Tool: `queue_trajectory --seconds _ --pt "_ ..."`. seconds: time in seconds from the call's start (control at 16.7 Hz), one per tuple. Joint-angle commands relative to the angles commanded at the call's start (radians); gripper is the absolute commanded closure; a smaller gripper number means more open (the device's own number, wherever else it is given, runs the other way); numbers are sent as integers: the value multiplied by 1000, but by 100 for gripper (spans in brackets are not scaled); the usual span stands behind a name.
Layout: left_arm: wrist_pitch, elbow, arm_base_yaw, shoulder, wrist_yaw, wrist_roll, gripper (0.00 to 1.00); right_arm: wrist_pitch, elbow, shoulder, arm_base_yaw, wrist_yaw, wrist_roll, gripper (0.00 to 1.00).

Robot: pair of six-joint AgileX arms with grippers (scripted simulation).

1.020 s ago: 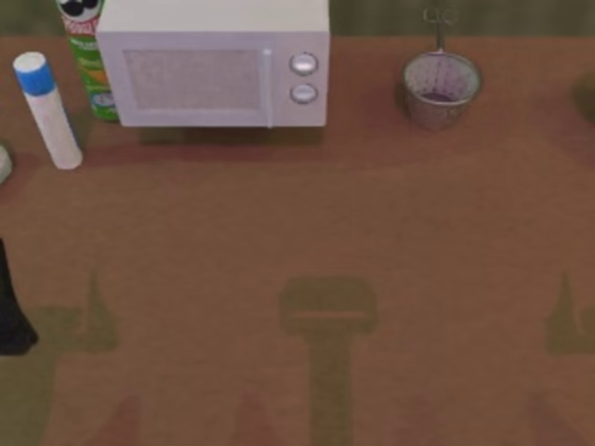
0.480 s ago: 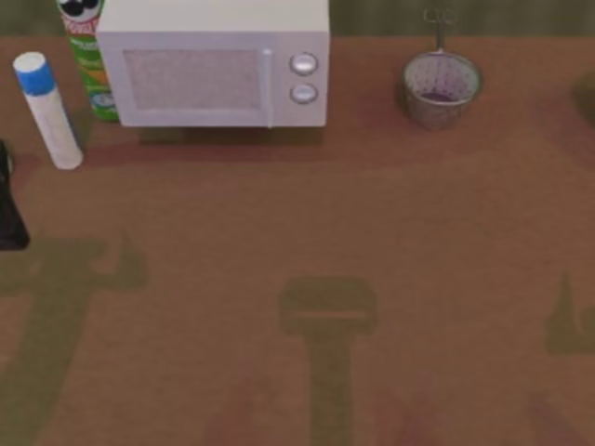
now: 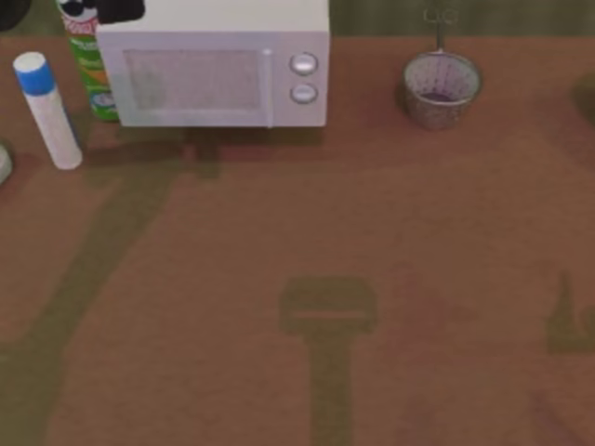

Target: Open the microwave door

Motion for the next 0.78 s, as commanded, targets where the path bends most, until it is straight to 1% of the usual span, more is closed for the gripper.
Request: queue_trajectory --seconds 0.24,0.42,0.6,0.78 --pt "-211 413 -96 392 -47 -86 0 0 0 0 0 0 0 0" --pt "-341 667 -154 636 -76 -137 0 0 0 0 0 0 0 0" --pt "-436 844 -195 811 -95 -174 0 0 0 0 0 0 0 0" --pt "-486 928 -217 896 -105 -193 0 0 0 0 0 0 0 0"
